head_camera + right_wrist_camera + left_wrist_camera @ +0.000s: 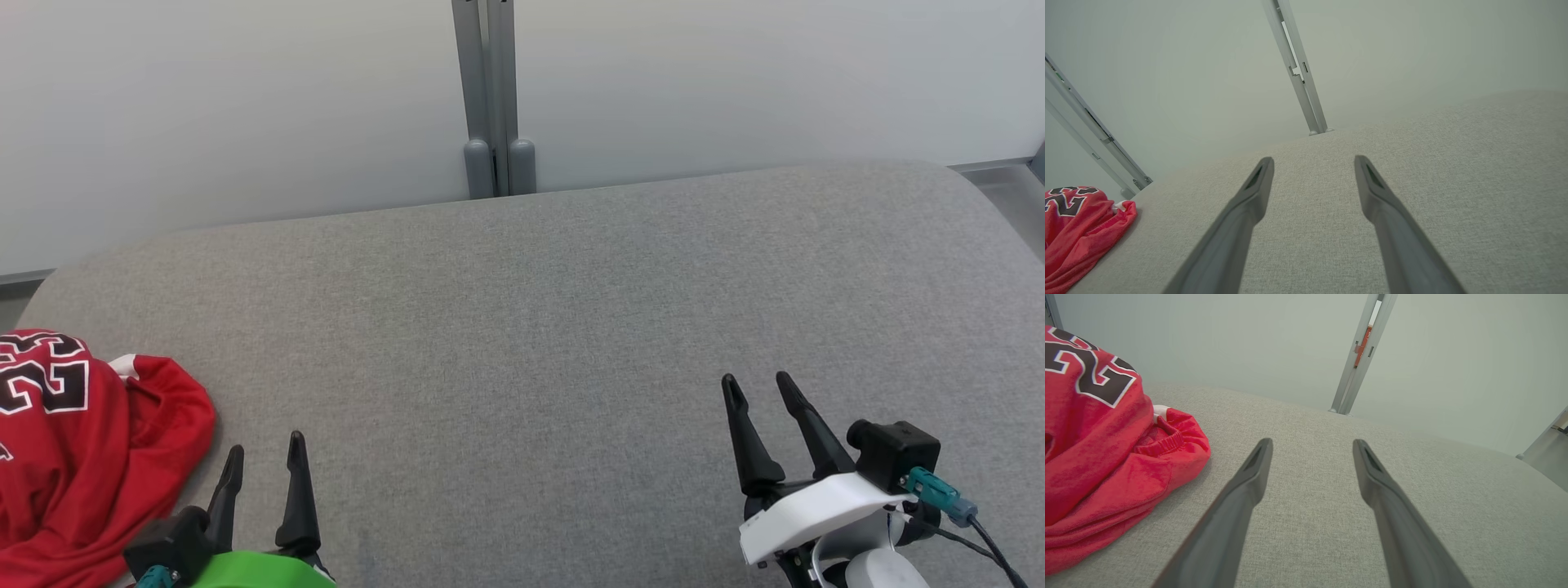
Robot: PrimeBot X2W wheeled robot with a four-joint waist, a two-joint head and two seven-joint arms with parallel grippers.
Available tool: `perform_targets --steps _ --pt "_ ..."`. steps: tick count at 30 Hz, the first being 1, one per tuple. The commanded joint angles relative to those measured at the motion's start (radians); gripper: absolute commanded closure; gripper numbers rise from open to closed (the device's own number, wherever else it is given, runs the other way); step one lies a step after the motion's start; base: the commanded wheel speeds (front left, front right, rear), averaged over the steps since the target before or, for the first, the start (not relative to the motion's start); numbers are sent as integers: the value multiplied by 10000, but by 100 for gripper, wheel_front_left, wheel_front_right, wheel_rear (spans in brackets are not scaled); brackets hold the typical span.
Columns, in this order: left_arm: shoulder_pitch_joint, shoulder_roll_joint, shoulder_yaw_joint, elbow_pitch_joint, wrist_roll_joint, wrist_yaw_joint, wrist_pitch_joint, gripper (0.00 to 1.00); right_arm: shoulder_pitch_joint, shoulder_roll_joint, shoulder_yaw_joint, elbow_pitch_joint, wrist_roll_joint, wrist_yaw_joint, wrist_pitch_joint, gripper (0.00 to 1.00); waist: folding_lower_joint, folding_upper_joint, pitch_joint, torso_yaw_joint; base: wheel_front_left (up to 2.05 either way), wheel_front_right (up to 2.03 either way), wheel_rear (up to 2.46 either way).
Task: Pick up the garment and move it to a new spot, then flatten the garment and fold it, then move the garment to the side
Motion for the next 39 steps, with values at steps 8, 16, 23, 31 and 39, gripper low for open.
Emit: perform_targets --steps 8,16,23,31,39 --pt "169 85 -11 -17 917 33 -251 0 114 -57 124 -114 -831 3 -258 0 0 0 -69 -12 0 0 0" --pt "296 87 10 -11 1476 112 -416 0 163 -60 55 -43 -1342 3 -420 0 0 0 -155 -37 0 0 0" --pt "386 89 9 48 1830 96 -537 0 219 -59 -40 9 -1669 3 -539 0 0 0 -216 -68 0 0 0" --pt "452 92 -27 291 2335 100 -685 0 281 -64 -7 42 -2164 2 -692 0 0 0 -284 -116 0 0 0" --pt "480 95 -38 427 2826 102 -830 0 344 -67 49 61 -2678 2 -836 0 0 0 -346 -135 0 0 0"
